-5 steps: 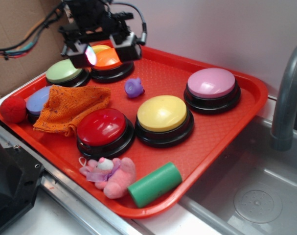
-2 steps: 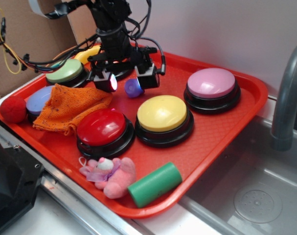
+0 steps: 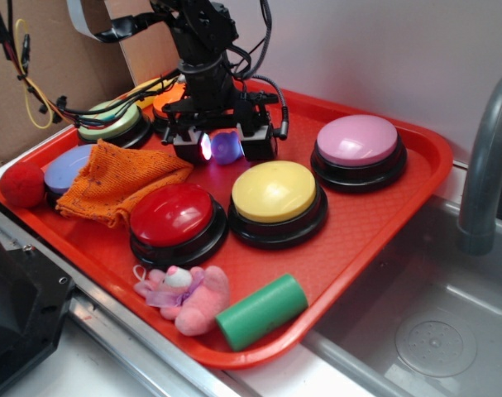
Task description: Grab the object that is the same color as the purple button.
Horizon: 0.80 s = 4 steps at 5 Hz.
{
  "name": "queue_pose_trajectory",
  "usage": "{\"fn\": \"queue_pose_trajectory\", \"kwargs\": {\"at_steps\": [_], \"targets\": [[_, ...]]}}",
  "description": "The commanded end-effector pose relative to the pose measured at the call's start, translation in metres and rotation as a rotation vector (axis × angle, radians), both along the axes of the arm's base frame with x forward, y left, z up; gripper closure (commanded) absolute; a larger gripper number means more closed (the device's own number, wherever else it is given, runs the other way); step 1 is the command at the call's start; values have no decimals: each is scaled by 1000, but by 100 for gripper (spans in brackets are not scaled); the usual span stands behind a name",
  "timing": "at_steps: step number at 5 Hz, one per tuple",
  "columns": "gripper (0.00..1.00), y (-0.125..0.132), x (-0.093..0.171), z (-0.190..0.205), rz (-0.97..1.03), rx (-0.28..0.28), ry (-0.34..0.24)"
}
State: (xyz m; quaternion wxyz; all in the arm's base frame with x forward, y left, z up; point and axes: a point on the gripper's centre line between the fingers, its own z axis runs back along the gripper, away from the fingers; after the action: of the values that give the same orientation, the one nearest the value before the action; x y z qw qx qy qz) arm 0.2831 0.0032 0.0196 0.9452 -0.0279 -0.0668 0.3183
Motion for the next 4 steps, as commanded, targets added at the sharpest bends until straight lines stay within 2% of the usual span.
{"fn": "queue_pose_trajectory", "kwargs": {"at_steps": [1, 2, 3, 4], "targets": [[100, 17, 12, 39, -2, 51, -17], [100, 24, 12, 84, -111, 60, 16], [100, 29, 11, 113, -189, 110, -16], [100, 33, 0, 163, -308, 106, -84]]}}
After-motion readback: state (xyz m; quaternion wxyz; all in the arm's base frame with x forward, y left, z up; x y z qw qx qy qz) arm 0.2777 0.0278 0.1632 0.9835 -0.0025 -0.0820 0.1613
